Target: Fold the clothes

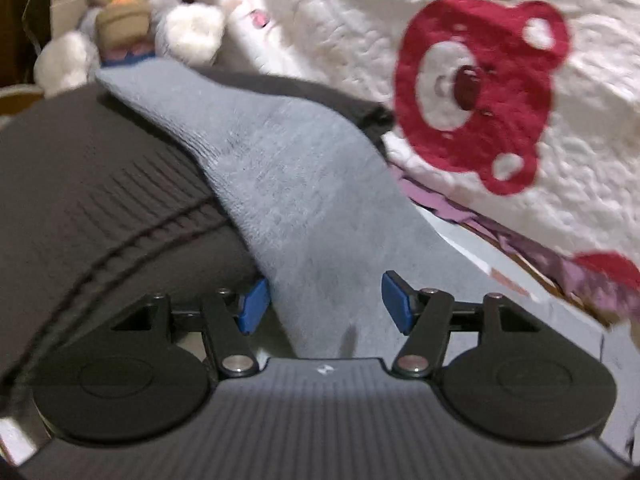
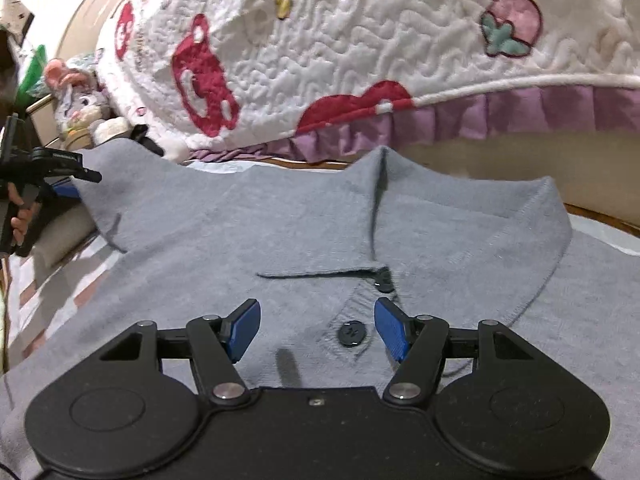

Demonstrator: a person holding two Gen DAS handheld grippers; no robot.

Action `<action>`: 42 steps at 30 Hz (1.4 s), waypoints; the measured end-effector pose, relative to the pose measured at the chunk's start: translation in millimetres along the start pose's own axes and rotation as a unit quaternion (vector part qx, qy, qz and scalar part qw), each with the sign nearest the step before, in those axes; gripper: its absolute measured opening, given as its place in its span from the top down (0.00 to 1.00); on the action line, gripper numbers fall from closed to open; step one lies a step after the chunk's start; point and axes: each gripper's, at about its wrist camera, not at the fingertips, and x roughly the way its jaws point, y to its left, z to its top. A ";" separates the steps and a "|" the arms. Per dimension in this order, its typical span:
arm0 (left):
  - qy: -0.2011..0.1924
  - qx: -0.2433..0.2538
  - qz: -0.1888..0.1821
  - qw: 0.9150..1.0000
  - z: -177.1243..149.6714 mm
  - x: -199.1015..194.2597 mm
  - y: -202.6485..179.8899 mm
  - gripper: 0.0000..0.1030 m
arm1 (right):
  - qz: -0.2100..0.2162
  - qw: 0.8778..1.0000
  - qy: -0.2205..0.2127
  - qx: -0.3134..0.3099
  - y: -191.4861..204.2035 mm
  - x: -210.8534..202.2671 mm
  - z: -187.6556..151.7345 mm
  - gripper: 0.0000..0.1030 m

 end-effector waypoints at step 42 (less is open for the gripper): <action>0.095 0.269 -0.166 0.944 -131.3 -105.3 -214.7 0.69 | 0.045 0.973 0.047 0.223 -101.2 -25.9 15.6 0.36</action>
